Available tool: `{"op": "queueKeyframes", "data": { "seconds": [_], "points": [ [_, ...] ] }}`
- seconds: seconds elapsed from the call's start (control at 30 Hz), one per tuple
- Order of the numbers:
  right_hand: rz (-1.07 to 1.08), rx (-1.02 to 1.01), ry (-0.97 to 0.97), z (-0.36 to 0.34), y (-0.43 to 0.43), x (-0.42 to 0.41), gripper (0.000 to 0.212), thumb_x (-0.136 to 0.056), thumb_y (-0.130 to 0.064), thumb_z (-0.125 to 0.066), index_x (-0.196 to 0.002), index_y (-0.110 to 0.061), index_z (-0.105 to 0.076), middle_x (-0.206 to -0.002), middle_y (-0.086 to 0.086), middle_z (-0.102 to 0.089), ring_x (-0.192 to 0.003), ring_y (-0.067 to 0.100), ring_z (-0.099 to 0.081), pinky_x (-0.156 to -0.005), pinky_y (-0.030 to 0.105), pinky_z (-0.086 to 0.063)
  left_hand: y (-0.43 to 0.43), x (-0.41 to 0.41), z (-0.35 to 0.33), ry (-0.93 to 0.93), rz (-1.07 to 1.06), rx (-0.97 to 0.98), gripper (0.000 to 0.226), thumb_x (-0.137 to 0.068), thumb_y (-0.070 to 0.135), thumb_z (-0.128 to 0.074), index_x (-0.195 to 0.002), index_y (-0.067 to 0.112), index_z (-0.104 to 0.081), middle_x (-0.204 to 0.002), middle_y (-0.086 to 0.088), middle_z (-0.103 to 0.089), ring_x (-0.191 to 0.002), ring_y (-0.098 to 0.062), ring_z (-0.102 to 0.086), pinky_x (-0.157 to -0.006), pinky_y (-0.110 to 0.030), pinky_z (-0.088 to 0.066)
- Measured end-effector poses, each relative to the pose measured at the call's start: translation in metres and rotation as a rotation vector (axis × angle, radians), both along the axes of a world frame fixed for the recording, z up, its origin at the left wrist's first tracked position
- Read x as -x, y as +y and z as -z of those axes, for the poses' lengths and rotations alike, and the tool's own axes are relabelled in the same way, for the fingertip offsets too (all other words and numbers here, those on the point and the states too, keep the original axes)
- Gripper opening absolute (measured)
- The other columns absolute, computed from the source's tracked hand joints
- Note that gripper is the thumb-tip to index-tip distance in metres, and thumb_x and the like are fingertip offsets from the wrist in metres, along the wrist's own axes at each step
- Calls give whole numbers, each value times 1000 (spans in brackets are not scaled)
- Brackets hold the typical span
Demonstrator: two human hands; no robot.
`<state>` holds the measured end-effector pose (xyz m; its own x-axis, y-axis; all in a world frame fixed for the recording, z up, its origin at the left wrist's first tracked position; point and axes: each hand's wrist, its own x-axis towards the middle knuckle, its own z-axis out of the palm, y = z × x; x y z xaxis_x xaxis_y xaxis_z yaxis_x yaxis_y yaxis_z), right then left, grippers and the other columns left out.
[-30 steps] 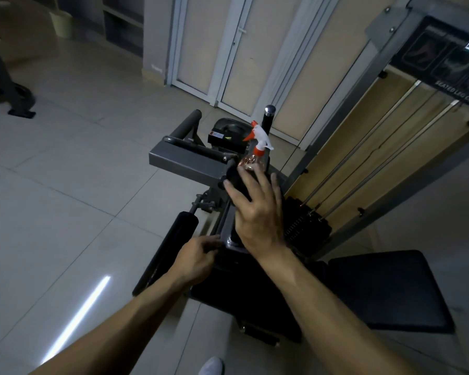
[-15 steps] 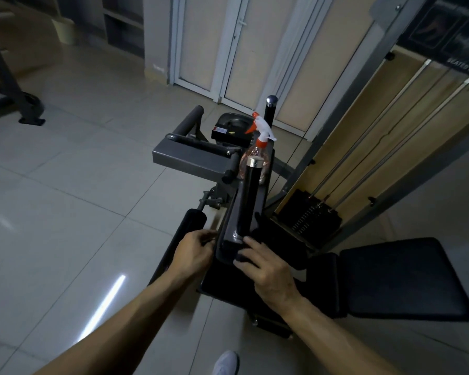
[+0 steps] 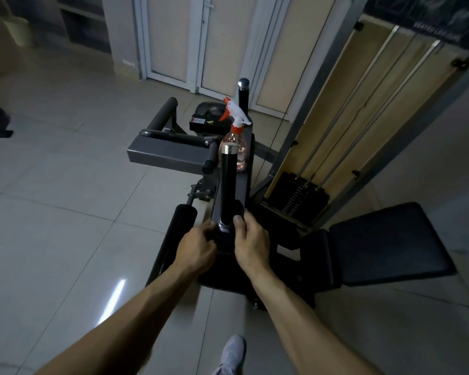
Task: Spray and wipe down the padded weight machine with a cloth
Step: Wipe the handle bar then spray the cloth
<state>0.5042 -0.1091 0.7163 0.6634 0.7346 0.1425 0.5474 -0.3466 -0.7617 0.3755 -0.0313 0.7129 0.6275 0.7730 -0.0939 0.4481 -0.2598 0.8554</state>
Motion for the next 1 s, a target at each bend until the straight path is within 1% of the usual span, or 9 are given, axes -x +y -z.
{"op": "queueKeyframes", "data": {
  "seconds": [0.1,0.2,0.27,0.37,0.5,0.67,0.77,0.9,1.0],
  "points": [
    [-31,17,-73,-10,-14,-5,22,-104,-35,-52,-85,-27,-57,-72,-13,-59,-70,12,-61,-63,33,-47,6,-1,-2,64,47,85,38,-88,12,-49,-112,32,-71,-104,10,-75,-92,-8,-71,-83,-35,-60],
    [-12,-54,160,-36,-20,-22,6,-102,-25,-62,-98,-27,-66,-86,-12,-71,-82,8,-70,-74,32,-56,15,-1,-14,52,-61,64,28,-99,22,-60,-125,20,-72,-119,2,-74,-108,-14,-69,-84,-22,-51],
    [104,-227,424,-68,-17,-27,14,-100,-19,-68,-111,-24,-64,-97,-3,-76,-91,12,-75,-80,31,-61,19,-1,-35,-120,-252,3,29,-100,37,-59,-119,22,-74,-112,3,-76,-100,-13,-70,-80,-22,-52],
    [70,-443,570,-121,2,-20,10,-95,-20,-75,-103,-19,-70,-94,2,-79,-92,18,-76,-79,32,-62,16,-1,-81,-440,-349,95,41,-95,60,-54,-103,25,-74,-95,6,-77,-89,-16,-74,-80,-47,-61],
    [-115,-637,586,-176,34,5,11,-93,-13,-76,-101,-19,-72,-102,7,-77,-98,23,-75,-85,37,-61,13,-6,-145,-716,-259,358,59,-90,70,-58,-130,27,-64,-119,3,-74,-108,-14,-71,-91,-51,-59],
    [-237,-702,584,-223,67,23,21,-92,-8,-75,-112,-12,-68,-108,10,-75,-103,24,-74,-88,36,-60,17,-5,-204,-961,-61,665,65,-98,67,-40,-142,22,-56,-129,-6,-70,-115,-19,-69,-88,-40,-57],
    [-374,-533,373,-228,76,18,11,-95,-12,-72,-105,-12,-76,-107,8,-76,-102,20,-73,-92,37,-60,43,-16,-223,-1071,-249,755,73,-90,68,-58,-134,11,-61,-121,-18,-71,-109,-32,-72,-81,-43,-60],
    [-190,-623,399,-216,89,-37,23,-98,-5,-60,-100,-19,-79,-108,-4,-77,-108,12,-71,-90,26,-58,85,-33,-228,-961,-535,593,32,-95,25,-69,-122,9,-63,-104,-18,-74,-80,-26,-75,-53,-29,-56],
    [-36,-425,400,-176,113,-92,42,-96,9,-55,-122,-22,-67,-132,-1,-65,-128,19,-60,-106,38,-52,102,-48,-209,-776,-537,590,22,-94,9,-67,-116,11,-65,-100,-17,-74,-77,-24,-74,-48,-24,-53]
  ]
}}
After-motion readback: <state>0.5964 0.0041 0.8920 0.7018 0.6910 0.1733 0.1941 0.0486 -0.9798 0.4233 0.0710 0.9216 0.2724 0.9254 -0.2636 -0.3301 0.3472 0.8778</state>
